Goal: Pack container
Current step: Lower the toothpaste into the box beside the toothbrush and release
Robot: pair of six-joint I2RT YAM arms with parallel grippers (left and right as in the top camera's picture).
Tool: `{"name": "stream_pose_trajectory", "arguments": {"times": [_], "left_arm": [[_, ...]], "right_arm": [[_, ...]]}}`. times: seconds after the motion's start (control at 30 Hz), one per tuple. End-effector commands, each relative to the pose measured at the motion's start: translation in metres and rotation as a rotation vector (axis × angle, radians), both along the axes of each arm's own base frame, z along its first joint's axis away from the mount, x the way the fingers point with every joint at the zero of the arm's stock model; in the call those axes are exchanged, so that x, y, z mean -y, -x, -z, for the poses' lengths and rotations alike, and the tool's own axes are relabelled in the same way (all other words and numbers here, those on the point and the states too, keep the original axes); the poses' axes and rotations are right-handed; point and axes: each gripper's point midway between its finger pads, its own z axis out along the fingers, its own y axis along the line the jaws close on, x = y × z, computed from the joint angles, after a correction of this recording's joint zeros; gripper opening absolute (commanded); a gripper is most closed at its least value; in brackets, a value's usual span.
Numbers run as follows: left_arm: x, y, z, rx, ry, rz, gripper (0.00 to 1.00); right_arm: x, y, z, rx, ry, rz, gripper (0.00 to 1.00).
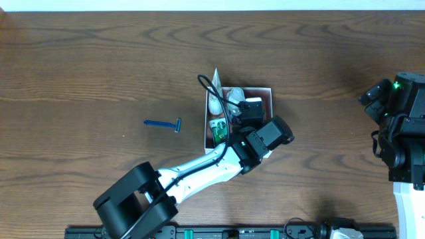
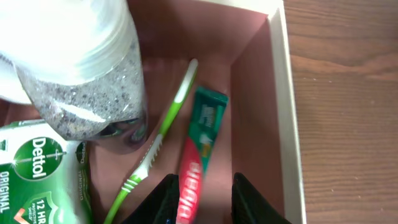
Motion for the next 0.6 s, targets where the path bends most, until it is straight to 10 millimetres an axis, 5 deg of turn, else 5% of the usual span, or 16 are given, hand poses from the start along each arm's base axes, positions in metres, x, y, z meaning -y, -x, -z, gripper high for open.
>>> {"name": "stream_pose_trajectory", "arguments": {"times": [0.0, 0.37, 0.57], "left_arm": [[0.011, 0.000, -0.039, 0.084, 0.015, 0.083, 0.29], [0.031, 0.034, -0.128, 0.298, 0.004, 0.357, 0.29], [-0.011, 0.050, -0.176, 0.341, 0.009, 0.339, 0.34]], "right_arm": [[0.005, 0.002, -0.004, 0.001, 0.022, 0.016, 0.99], [0.005, 0.002, -0.004, 0.001, 0.022, 0.016, 0.99], [0.005, 0.002, -0.004, 0.001, 0.022, 0.016, 0.99]]}}
